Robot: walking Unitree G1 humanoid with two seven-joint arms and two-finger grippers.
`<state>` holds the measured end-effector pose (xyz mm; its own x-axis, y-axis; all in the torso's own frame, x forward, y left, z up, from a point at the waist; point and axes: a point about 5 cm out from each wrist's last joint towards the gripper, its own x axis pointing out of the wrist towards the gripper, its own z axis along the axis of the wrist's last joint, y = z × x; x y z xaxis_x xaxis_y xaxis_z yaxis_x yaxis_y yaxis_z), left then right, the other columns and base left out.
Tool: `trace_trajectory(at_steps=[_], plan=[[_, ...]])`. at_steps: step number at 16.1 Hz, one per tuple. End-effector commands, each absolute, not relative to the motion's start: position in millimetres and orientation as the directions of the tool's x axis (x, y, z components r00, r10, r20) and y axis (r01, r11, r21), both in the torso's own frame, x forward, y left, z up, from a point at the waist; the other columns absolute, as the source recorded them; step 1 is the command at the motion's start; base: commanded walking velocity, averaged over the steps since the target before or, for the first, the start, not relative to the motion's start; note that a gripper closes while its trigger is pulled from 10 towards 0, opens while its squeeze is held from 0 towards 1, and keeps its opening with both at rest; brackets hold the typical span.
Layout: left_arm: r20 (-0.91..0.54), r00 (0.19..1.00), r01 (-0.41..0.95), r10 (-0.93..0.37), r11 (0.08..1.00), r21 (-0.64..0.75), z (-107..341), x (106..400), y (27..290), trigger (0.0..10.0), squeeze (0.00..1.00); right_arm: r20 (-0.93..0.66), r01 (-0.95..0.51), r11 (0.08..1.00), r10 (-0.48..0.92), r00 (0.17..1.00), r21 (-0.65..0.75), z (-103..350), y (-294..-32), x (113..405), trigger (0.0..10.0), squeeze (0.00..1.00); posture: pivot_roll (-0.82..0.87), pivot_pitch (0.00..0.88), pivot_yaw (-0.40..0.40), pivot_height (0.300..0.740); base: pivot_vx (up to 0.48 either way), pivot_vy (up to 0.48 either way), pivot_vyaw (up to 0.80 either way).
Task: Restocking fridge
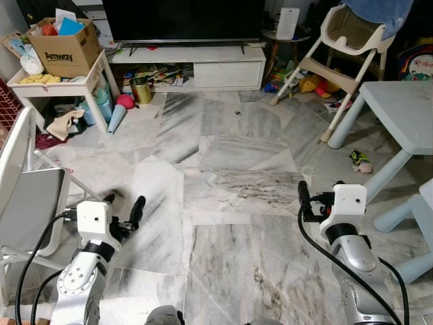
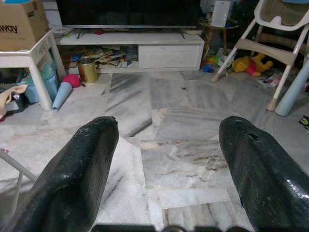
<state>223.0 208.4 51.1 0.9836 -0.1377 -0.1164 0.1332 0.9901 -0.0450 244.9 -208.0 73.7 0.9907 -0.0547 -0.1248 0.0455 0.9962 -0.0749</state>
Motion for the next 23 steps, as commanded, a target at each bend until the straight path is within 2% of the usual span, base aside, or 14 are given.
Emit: trace_trajectory(at_steps=[1,12,13,14,15,17,20,21,23], plan=[[-0.101,0.964,0.259,-0.245,0.952,0.165,95.7,233.0,201.5,10.0,0.0,-0.083,-0.116,0.993,0.116,0.99,0.005,112.1,-164.4,274.0,10.0,0.0,0.06,0.068,-0.034,0.74,0.0,0.0,0.0],[-0.101,0.964,0.259,-0.245,0.952,0.165,95.7,233.0,201.5,10.0,0.0,-0.083,-0.116,0.993,0.116,0.99,0.005,112.1,-164.4,274.0,10.0,0.0,0.06,0.068,-0.034,0.74,0.0,0.0,0.0],[-0.078,0.971,0.233,-0.225,0.967,0.107,96.8,230.1,200.4,10.0,0.0,-0.089,-0.12,0.993,0.119,0.989,0.0,110.4,-164.0,271.7,10.0,0.0,0.06,0.07,-0.031,0.74,0.0,0.0,0.0],[-0.06,0.992,0.112,-0.109,0.992,0.054,93.1,222.2,199.0,10.0,0.0,-0.062,-0.083,0.996,0.082,0.995,-0.023,102.7,-178.1,255.8,10.0,0.0,0.05,0.109,-0.001,0.74,0.0,0.0,0.0],[-0.054,0.997,0.06,-0.057,0.997,0.056,89.5,220.1,199.0,10.0,0.0,-0.049,-0.063,0.997,0.061,0.997,-0.043,99.9,-186.6,248.7,10.0,0.0,0.04,0.106,-0.01,0.74,0.0,0.0,0.0],[-0.046,0.998,0.047,-0.045,0.998,0.045,88.9,222.0,198.6,10.0,0.0,-0.044,-0.061,0.997,0.058,0.997,-0.055,100.6,-190.3,250.7,10.0,0.0,0.05,0.096,-0.016,0.74,0.0,0.0,0.0],[-0.037,0.999,0.02,-0.017,0.996,0.09,90.9,218.7,204.4,10.0,0.0,-0.033,-0.034,0.996,0.032,0.999,-0.079,101.8,-195.3,258.9,10.0,0.0,0.07,0.106,-0.014,0.74,0.0,0.0,0.0],[-0.052,0.998,-0.021,0.029,0.989,0.147,91.0,210.9,213.2,10.0,0.0,-0.058,-0.002,0.998,-0.002,0.998,-0.059,98.7,-199.7,257.2,10.0,0.0,0.08,0.11,-0.013,0.74,0.0,0.0,0.0],[-0.088,0.994,-0.049,0.065,0.983,0.175,87.9,202.1,217.9,10.0,0.0,-0.089,-0.014,0.999,0.01,0.996,-0.044,93.6,-197.3,250.1,10.0,0.0,0.08,0.115,-0.007,0.74,0.0,0.0,0.0]])
